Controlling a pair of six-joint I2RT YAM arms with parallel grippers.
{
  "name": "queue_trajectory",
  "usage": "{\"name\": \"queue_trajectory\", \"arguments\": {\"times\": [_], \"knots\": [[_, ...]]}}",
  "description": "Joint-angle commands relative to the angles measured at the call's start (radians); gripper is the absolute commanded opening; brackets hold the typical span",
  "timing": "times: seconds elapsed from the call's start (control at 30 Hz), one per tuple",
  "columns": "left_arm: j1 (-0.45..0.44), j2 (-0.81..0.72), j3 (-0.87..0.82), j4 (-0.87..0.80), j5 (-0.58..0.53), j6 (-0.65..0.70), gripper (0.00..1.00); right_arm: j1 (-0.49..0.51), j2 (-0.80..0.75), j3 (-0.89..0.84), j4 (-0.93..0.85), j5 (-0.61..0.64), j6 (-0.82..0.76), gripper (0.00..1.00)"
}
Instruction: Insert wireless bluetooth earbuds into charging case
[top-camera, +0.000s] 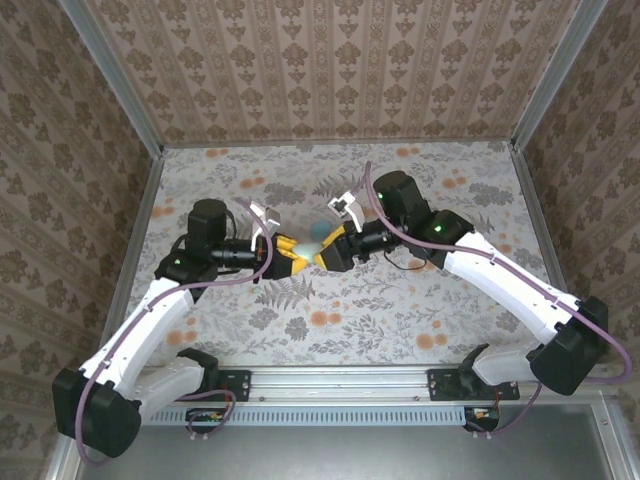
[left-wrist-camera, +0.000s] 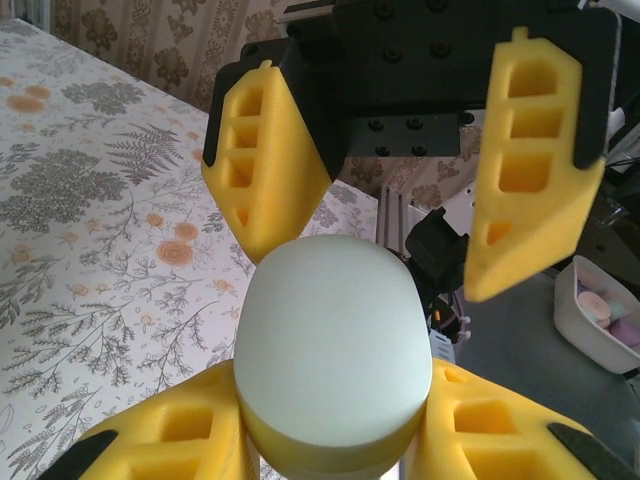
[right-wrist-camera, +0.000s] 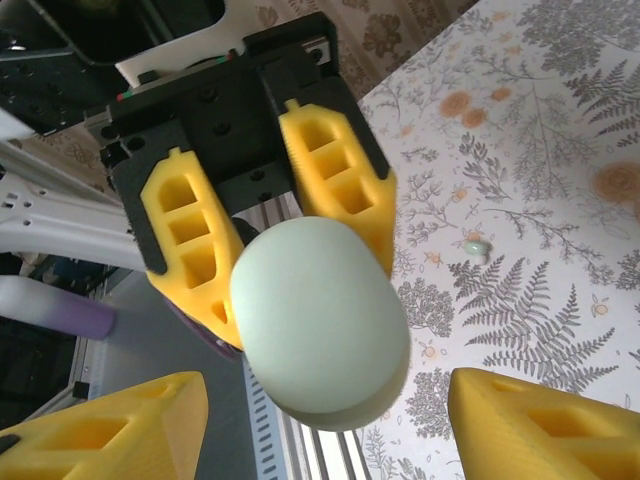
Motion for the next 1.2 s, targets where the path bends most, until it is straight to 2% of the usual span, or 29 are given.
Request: {"name": "queue_trajectory", "arguments": {"times": [0.0, 0.3, 0.9, 1.17], "knots": [[-0.006, 0.003, 0.032, -0.007, 0.043, 0.005, 0.14, 0.008, 0.007, 0.035, -0.013, 0.024, -0.020, 0.65], [-0.008, 0.000, 0.032, -0.006, 0.046, 0.001, 0.14, 0.009, 0.050, 0.068, -0.018, 0.015, 0.017, 0.59], [-0.012, 0.014, 0.037, 0.008, 0.047, -0.005, 0.14, 0.016, 0.051, 0.047, -0.049, 0.007, -0.020, 0.67], [-0.012, 0.016, 0.036, 0.007, 0.048, -0.008, 0.14, 0.020, 0.095, 0.071, -0.073, 0.047, -0.019, 0.64]]}}
